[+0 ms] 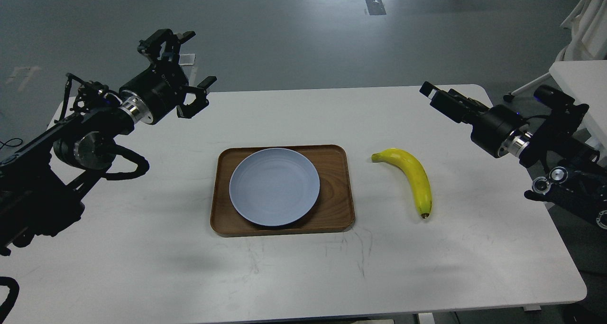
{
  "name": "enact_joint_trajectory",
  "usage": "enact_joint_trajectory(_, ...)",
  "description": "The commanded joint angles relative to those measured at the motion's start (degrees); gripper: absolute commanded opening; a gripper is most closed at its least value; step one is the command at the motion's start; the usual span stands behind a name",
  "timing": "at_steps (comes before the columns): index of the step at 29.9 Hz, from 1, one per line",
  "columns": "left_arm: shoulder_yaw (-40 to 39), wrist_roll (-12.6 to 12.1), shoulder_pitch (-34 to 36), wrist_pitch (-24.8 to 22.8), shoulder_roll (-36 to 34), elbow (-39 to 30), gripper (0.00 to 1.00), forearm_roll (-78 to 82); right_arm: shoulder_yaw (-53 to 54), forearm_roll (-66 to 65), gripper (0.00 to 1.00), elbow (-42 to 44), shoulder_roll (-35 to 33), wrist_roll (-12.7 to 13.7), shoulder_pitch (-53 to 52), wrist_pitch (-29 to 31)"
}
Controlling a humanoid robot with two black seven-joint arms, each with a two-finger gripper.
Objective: Place banana on plate with both arms
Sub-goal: 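Move the right gripper down toward the yellow banana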
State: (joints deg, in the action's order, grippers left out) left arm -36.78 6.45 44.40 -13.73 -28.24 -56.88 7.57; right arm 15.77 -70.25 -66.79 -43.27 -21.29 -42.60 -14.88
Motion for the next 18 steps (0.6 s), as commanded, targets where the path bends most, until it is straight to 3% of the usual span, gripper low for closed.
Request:
enact_joint_trajectory(1,0.04,0.05,-0.45,0.02,-0.14,0.01,0.98,0.08,-3.11,-0.24,1.0,2.1,0.46,0.02,0.07,-1.47)
enact_joint_trajectory(5,-0.05,0.05,-0.89,0.02,-0.14,-0.07,0.98,0.17,-7.93,-2.34,1.0,6.58,1.61,0.02,0.06,-3.66)
enact_joint_trajectory(9,-0.05,0.05,-1.42,-0.07,-0.14,-0.16,0.98,0.17,-12.5,-9.72,1.0,7.99,1.87,0.02,-0.11,-10.86)
enact_joint_trajectory(18,0.22,-0.04,-1.42,-0.07,-0.06,-0.16,0.98,0.17,-13.39,-9.82,1.0,9.83,1.78,0.02,0.06,-10.35)
